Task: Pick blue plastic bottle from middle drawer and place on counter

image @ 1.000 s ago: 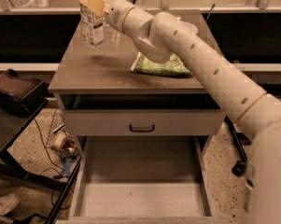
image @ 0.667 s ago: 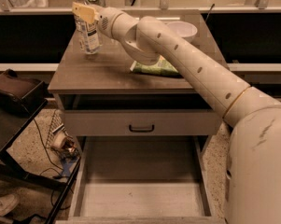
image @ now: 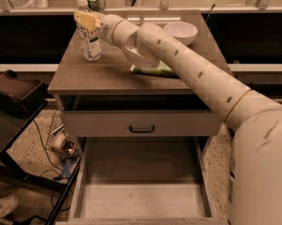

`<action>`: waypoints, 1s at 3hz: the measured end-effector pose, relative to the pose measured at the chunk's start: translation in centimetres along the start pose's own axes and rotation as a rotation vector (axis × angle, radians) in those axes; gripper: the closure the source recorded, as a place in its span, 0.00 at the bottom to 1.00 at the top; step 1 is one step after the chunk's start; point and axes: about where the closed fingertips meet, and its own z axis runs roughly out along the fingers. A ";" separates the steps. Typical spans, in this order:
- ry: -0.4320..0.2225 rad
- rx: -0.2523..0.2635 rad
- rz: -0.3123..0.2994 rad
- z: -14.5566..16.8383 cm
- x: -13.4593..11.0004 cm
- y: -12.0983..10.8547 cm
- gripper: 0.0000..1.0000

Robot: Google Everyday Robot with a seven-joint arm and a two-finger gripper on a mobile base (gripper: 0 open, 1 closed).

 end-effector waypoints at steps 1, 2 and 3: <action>0.005 0.014 0.008 -0.4 1.9 -1.1 1.00; 0.005 0.014 0.008 -0.4 1.4 -0.9 0.84; 0.005 0.014 0.008 -0.4 1.3 -0.9 0.60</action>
Offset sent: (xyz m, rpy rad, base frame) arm 0.0016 -0.0042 -0.0221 -0.0012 0.0130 -0.0103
